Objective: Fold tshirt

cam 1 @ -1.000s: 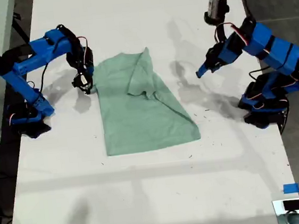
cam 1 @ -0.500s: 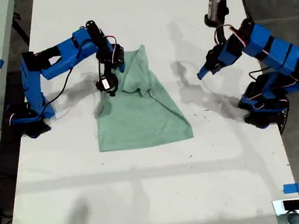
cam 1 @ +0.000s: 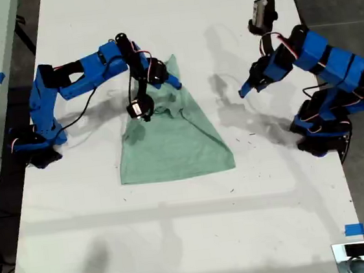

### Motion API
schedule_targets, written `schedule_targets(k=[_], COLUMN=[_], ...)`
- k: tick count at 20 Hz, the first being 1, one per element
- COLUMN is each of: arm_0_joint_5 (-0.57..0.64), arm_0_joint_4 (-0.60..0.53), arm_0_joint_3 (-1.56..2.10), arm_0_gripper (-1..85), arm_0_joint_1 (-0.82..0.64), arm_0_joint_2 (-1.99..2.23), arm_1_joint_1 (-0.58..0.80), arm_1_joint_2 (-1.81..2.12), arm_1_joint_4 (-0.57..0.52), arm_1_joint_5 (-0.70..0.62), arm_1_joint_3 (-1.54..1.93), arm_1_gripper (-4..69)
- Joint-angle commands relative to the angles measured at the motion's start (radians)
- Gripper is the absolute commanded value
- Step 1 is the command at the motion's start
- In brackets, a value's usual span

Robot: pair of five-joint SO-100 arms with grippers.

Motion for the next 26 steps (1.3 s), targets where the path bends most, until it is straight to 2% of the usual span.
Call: schedule_targets(k=[1,3,6,8,9,10,11,13,17,22,26], arm_0_joint_5=[0.003,-0.006,-0.014,-0.078,-0.115,-0.155,-0.183,-0.235,-0.319,-0.357,-0.367], arm_0_joint_4=[-0.003,0.038,0.130,0.146,0.146,0.147,0.138,0.124,0.115,0.086,0.084], arm_0_joint_3=[-0.052,-0.046,0.077,0.225,0.307,0.391,0.480,0.657,0.876,0.956,0.959], arm_0_gripper=[33.9,33.2,25.3,17.5,13.4,13.0,15.4,25.6,27.9,28.0,28.0], arm_0_joint_1=[0.015,0.009,0.043,0.103,0.135,0.164,0.192,0.242,0.319,0.351,0.356], arm_0_joint_2=[0.104,0.198,0.344,0.460,0.520,0.580,0.641,0.762,0.917,0.956,0.956], arm_1_joint_1=[-0.029,-0.046,-0.127,-0.213,-0.262,-0.304,-0.341,-0.391,-0.451,-0.476,-0.486], arm_1_joint_2=[0.040,0.040,0.040,0.034,0.026,0.014,-0.003,-0.046,-0.186,-0.408,-0.581], arm_1_joint_4=[-0.029,-0.034,-0.038,-0.063,-0.084,-0.109,-0.130,-0.178,-0.273,-0.428,-0.482], arm_1_joint_5=[0.015,0.032,0.041,0.066,0.075,0.086,0.091,0.083,0.071,0.095,0.121], arm_1_joint_3=[0.002,0.012,0.008,0.006,0.008,0.009,0.009,0.021,0.043,0.083,0.038], arm_1_gripper=[20.1,19.5,17.7,17.7,19.6,23.6,27.1,31.0,34.3,34.7,33.3])
